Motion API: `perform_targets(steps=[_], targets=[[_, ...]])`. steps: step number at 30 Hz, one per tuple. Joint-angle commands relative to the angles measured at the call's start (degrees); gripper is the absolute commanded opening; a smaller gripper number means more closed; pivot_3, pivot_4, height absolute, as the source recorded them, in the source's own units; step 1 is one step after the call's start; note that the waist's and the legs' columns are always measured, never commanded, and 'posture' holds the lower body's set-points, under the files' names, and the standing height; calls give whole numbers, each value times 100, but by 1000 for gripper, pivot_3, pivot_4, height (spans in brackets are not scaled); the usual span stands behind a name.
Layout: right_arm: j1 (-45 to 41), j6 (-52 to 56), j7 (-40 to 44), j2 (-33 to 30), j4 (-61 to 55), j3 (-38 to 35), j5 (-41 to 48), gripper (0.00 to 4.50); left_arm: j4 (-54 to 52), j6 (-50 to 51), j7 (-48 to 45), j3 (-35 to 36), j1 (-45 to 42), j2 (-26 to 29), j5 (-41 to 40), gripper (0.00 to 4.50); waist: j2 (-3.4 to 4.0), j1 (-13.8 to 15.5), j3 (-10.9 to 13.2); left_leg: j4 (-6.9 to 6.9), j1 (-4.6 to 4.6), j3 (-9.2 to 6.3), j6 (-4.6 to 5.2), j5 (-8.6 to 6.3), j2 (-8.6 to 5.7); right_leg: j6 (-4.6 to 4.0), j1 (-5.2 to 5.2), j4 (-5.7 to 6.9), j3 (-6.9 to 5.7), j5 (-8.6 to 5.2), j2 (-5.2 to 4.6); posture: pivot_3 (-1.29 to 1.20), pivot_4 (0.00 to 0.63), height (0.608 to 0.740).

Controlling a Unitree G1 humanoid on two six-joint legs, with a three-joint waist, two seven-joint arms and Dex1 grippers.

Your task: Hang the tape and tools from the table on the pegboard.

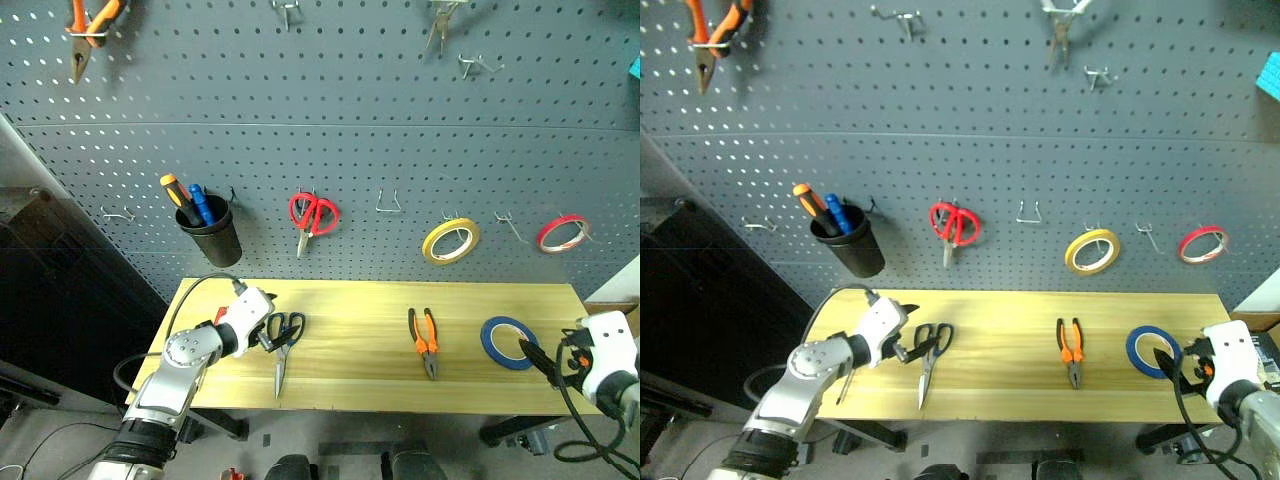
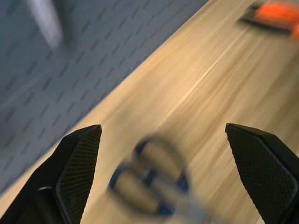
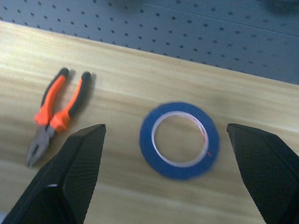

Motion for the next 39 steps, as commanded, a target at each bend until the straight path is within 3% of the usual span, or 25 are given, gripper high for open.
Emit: perform_targets(steps=[1, 6, 10, 18, 23, 31, 35, 39], targets=[[-542, 122, 61, -176, 585, 457, -216, 4467, -721, 333, -485, -245, -343, 126, -161, 4500, -16, -18, 127, 0, -3, 0, 0, 0, 0, 0, -3, 0, 0, 0, -3, -70, 233, 740], [-1365, 253, 220, -320, 1509, 988, -411, 4467, -1207, 784, -1037, -471, -624, 294, -340, 4500, -13, -59, 337, 2, -66, 1, 2, 1, -3, -4, -71, 9, 0, -3, -13, -48, 269, 740], [-2371, 38, 467, -343, 3142, 1505, -719, 4467, -1477, 1258, -1195, -641, -1047, 219, -421, 4500, -51, -59, 510, 14, -118, -1, 1, 3, 0, -5, -128, 29, -4, -2, -27, -8, 294, 740], [-3330, -659, 904, -168, 5098, 2195, -1218, 4467, -1635, 1509, -1175, -595, -1246, 168, -501, 4500, -66, -39, 593, 28, -210, -5, -18, 21, -2, -6, -213, 36, -20, -1, -41, 37, 303, 740], [-3622, -697, 1149, -152, 5823, 2349, -1390, 3308, -1832, 1393, -1360, -612, -1193, 219, -656, 4500, -112, 0, 624, 68, -209, -21, -18, 19, -5, -5, -193, 39, -40, 0, -53, 55, 292, 740], [-3441, -504, 1091, -187, 5636, 2236, -1514, 717, -1706, 1156, -1644, -727, -1317, 133, -775, 4500, -114, 86, 623, 85, -204, -37, -19, 19, -5, -5, -173, 39, -55, 1, -53, 21, 270, 740], [-3004, -216, 1004, -288, 4802, 1853, -1297, 683, -1688, 1141, -1829, -791, -1374, 6, -932, 4500, -113, 104, 623, 84, -207, -41, -21, 19, -6, -5, -174, 37, -60, 1, -56, -6, 263, 740], [-2289, 188, 790, -451, 3212, 1162, -1026, 682, -1602, 1065, -1872, -853, -1443, -68, -956, 4500, -102, 108, 625, 82, -218, -48, -22, 19, -11, -4, -180, 35, -68, 1, -62, -39, 250, 740]])
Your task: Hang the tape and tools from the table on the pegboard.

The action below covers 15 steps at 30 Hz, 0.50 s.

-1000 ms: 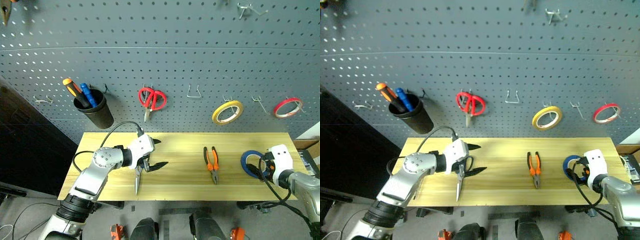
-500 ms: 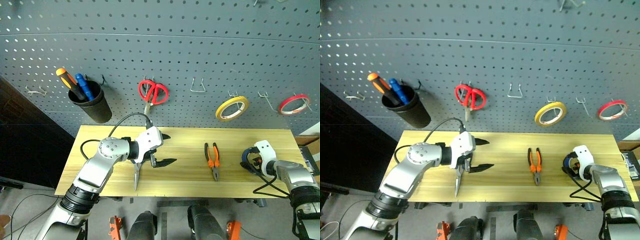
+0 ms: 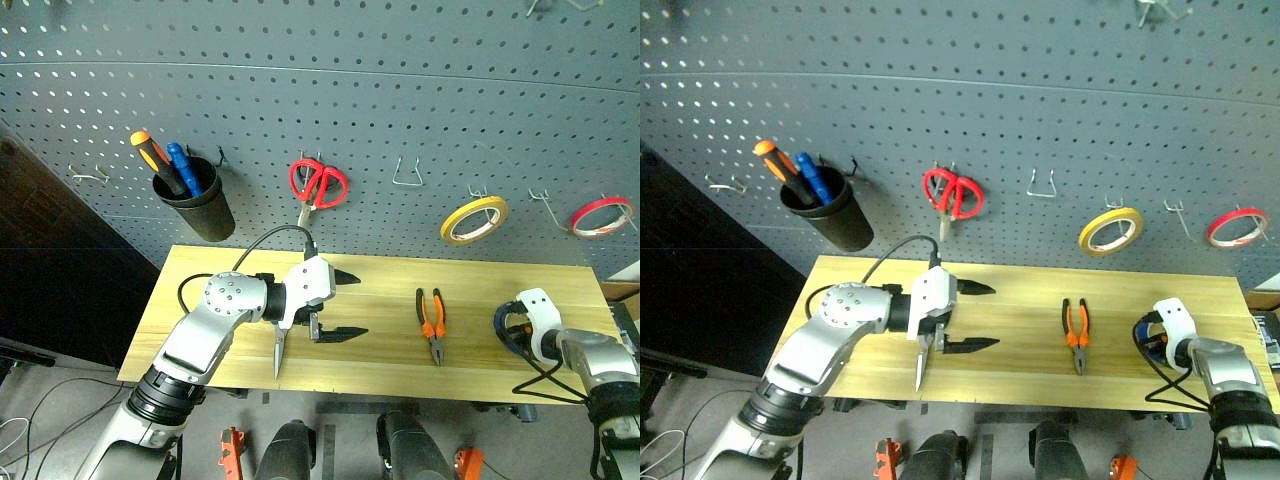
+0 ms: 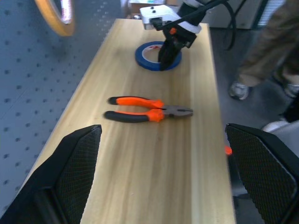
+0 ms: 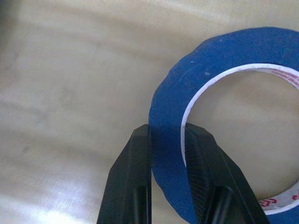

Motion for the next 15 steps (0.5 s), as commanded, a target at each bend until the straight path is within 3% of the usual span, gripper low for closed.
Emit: perform_targets(steps=[1, 9, 11, 15], targets=[[696, 509, -239, -247, -1696, -829, 291, 682, -1, -178, -55, -61, -131, -114, -92, 4500, 14, -8, 3, 2, -4, 1, 0, 0, -2, 0, -3, 0, 1, 0, -3, -46, 249, 740], [2273, 1325, -935, 21, -5274, -1754, 304, 682, 183, -446, 54, -108, -128, -331, -59, 4500, 45, -88, -6, 1, -14, 4, 0, 0, 1, 3, -16, 4, 3, 0, 2, -99, 232, 740], [2592, 1478, -1356, 400, -6256, -1644, 180, 682, 204, -576, 109, -42, -109, -437, -137, 4500, 49, -94, -9, 4, -13, 7, -1, 1, -1, 3, -15, 7, 7, 0, 3, -113, 231, 740], [3062, 1226, -2445, 1011, -7585, -634, -695, 682, 125, -556, 170, 151, -36, -594, -420, 4500, 59, -154, -15, 4, -14, 4, -2, 1, 0, 4, -17, 6, 5, -1, 2, -131, 235, 740]])
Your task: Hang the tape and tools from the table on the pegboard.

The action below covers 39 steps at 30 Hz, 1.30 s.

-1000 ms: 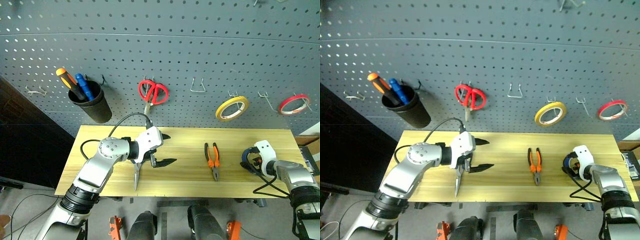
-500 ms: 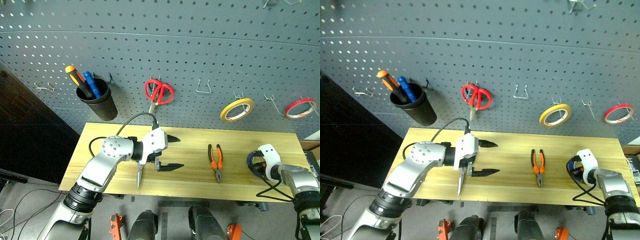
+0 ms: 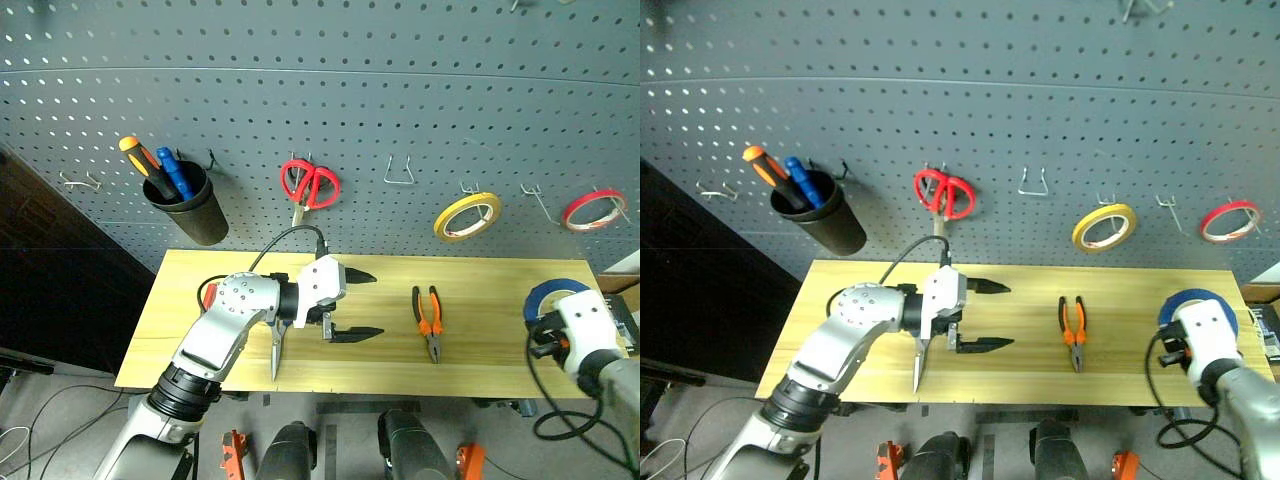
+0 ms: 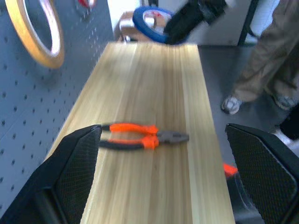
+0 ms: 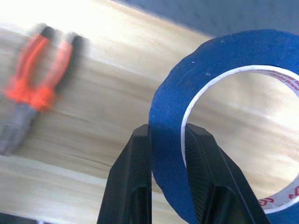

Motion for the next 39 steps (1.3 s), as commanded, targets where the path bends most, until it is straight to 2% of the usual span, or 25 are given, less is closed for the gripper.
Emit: perform_targets(steps=[1, 3, 7, 14, 19, 24, 26, 30, 35, 36, 39], targets=[[55, -217, -1033, 460, -1005, 614, -759, 682, -191, -80, 72, 242, 53, -74, -296, 4500, -1, -44, 0, 2, 0, 2, -1, 0, 0, 0, 0, -1, 1, 0, 0, -131, 235, 740], [-79, -782, -1393, 382, -1088, 1130, -1413, 682, -271, 38, 232, 327, 73, -174, -416, 4500, 3, -74, -2, 6, 2, 6, -2, 1, -4, 3, 1, 0, 5, 2, -3, -130, 237, 740], [-746, -1390, -1547, 391, -609, 984, -1667, 682, -369, 111, 404, 320, 27, -316, -492, 4500, 3, -107, -2, 9, 11, 13, -8, 5, -8, 8, 4, 2, 10, 5, -1, -122, 236, 740], [-1538, -2100, -783, 104, 667, 279, -1028, 682, -366, -15, 459, 266, 2, -286, -388, 4500, 2, -126, -2, 4, 8, 13, -7, 4, -10, 7, 5, -2, 7, 5, 4, -95, 235, 740], [-2156, -2920, -186, -34, 1823, 231, -540, 682, -295, -114, 515, 217, -43, -321, -303, 4500, 2, -165, -2, 4, 11, 15, -5, 5, -8, 7, 6, 4, 10, 5, 5, -81, 231, 740], [-2573, -3377, 21, 66, 2581, 346, -329, 682, -208, -158, 585, 219, -84, -375, -250, 4500, 2, -182, -2, 3, 12, 17, -5, 5, -7, 7, 5, 6, 13, 5, 6, -73, 228, 740], [-2526, -3369, -1, 131, 2621, 373, -296, 1440, -135, -190, 603, 228, -94, -357, -210, 4500, 2, -181, -2, 4, 12, 18, -5, 5, -7, 7, 5, 5, 13, 5, 4, -70, 227, 740], [-2214, -3108, -178, 294, 2320, 340, -324, 2605, 87, -290, 608, 270, -105, -271, -92, 4500, 3, -157, -2, 3, 11, 14, -5, 5, -7, 7, 4, 5, 10, 5, 3, -69, 226, 740], [-1393, -1887, -556, 606, 1235, 700, -597, 4349, 516, -903, 396, 299, -41, 131, 254, 4500, 13, -132, -8, 2, 10, 13, -6, 5, -5, 7, -1, 8, 12, 5, 1, -66, 221, 740], [-1315, -1525, -660, 687, 1069, 835, -649, 4477, 616, -1030, 341, 301, -35, 224, 300, 4500, 15, -143, -10, 3, 10, 14, -6, 5, -5, 6, -1, 9, 13, 5, 1, -66, 220, 740], [-1585, 86, -1177, 1215, 933, 1247, -783, 4477, 972, -1502, 98, 264, -45, 555, 492, 4500, 18, -181, -15, 5, 16, 17, -7, 6, -5, 5, -1, 16, 19, 6, 1, -67, 221, 740]])
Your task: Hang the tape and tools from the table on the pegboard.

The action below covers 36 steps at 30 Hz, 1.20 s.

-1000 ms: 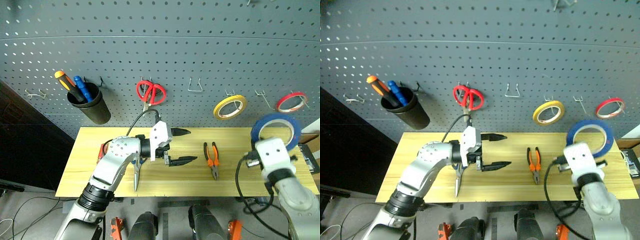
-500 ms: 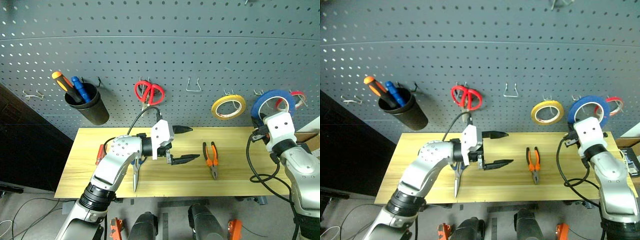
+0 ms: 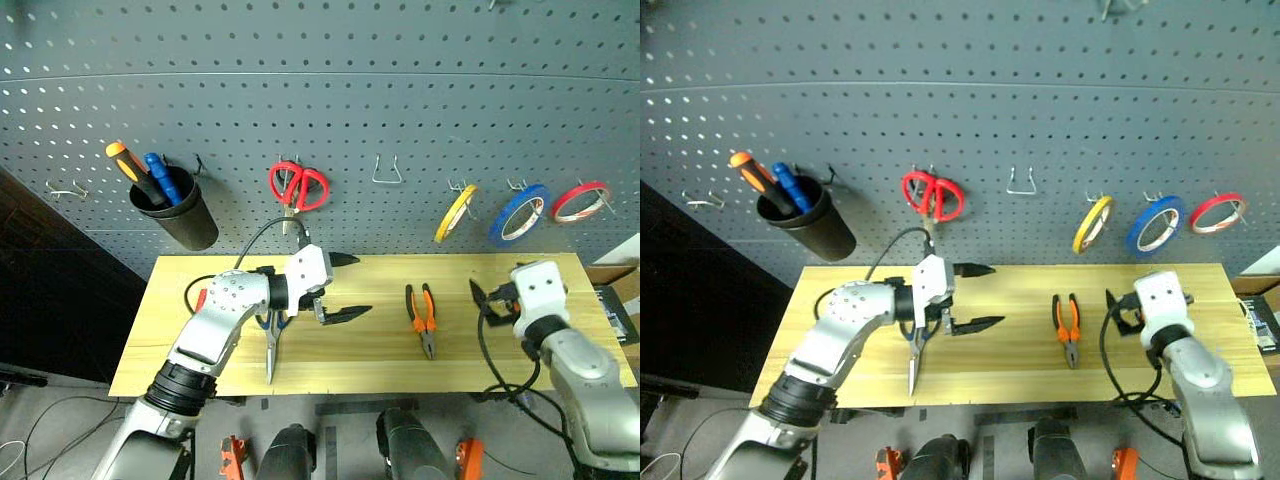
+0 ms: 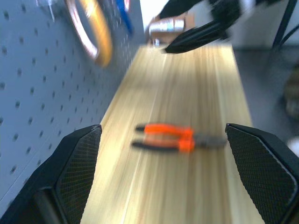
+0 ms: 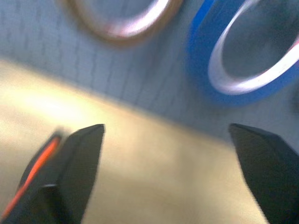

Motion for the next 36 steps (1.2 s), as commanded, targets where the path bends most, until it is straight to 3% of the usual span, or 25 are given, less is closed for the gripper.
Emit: perform_targets(steps=[1, 4, 8, 15, 21, 29, 32, 35, 36], targets=[[-442, 1691, -508, 457, -254, 339, -137, 4477, 252, -603, -270, 28, -48, 246, 200, 4500, 2, -23, -2, 0, 5, 0, -1, 1, 1, -1, 0, 7, 1, 1, 0, -69, 221, 740], [-1037, 2641, -458, 957, 152, 215, 234, 4477, 467, -776, -435, 8, -111, 346, 246, 4500, 1, -16, -2, 4, 5, 6, -7, 4, -4, -2, -14, 34, 6, 0, -3, -65, 220, 740], [-1713, 2865, -637, 1376, 1182, 352, 231, 4477, 699, -981, -606, 22, -181, 458, 342, 4500, 2, -16, -3, 3, 4, 3, -13, 8, -4, -3, -24, 47, 1, 0, 0, -53, 219, 740], [-2061, 2438, -792, 1521, 2253, 602, 169, 4477, 780, -1088, -669, 107, -107, 604, 384, 4500, 3, -26, -5, 5, -50, 14, -15, 9, -13, -3, -89, 61, -6, 0, -13, -31, 218, 740], [-2305, 2141, -860, 1701, 2926, 660, 234, 4477, 762, -1067, -601, 102, -83, 596, 396, 4500, 3, -26, -6, 8, -53, 13, -15, 10, -12, -3, -94, 69, -10, 0, -14, -25, 215, 740], [-2537, 2019, -716, 1481, 3874, 662, 265, 4477, 783, -1010, -524, 109, -62, 529, 378, 4500, -16, -28, -43, 9, -50, 13, -17, 12, -13, -3, -92, 72, -13, 0, -15, -24, 207, 740], [-2481, 2110, -608, 1361, 3831, 769, 282, 3850, 772, -858, -499, 131, -17, 502, 295, 4500, -28, -24, -70, 9, -46, 10, -17, 12, -13, -3, -87, 72, -16, 0, -15, -24, 200, 740], [-2383, 2156, -562, 1330, 3718, 909, 288, 2918, 746, -697, -462, 180, 44, 458, 197, 4500, -29, -25, -93, 9, -46, 10, -17, 11, -13, -3, -85, 72, -16, 0, -16, -28, 201, 740], [-2366, 2141, -594, 1369, 3668, 930, 278, 2841, 728, -643, -456, 210, 81, 446, 164, 4500, -33, -26, -99, 9, -45, 10, -17, 11, -13, -3, -85, 72, -17, 0, -16, -29, 199, 740]])
